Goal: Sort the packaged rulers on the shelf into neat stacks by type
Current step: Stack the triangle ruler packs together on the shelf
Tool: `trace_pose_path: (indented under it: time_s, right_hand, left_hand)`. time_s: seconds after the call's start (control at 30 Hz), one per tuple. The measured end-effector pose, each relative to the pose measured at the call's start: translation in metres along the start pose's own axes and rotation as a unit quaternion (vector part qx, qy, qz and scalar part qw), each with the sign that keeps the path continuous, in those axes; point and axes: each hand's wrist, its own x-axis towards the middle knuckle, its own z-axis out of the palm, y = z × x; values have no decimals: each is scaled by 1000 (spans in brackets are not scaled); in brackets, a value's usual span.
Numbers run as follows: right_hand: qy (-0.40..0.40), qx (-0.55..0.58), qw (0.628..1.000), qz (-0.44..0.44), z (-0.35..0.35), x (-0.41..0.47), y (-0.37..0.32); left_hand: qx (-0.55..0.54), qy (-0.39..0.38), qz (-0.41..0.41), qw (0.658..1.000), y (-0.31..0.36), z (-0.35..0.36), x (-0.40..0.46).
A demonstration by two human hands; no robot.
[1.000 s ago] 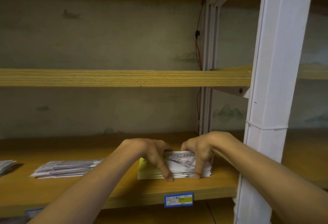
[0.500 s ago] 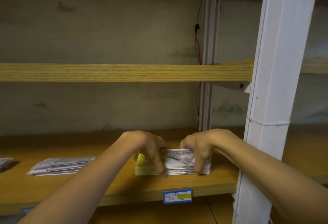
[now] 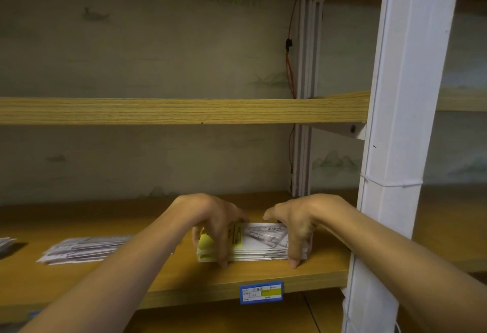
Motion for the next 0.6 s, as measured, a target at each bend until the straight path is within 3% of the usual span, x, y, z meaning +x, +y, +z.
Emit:
trace_pose_path:
  time_s: [0.23,0.4,0.6]
  right_hand:
    - [-54,77,996,-3,-3,0,3]
    - [-22,-18,1000,-12,-3,7,-3]
    - [-26,-4,1000,-10,-4,10,0]
  left_hand:
    - [-14,11,-10,1000,-4,2,2]
    - [-29,6,-14,999,-5,3,3]
    - [-40,9,2,999,-6,3,1]
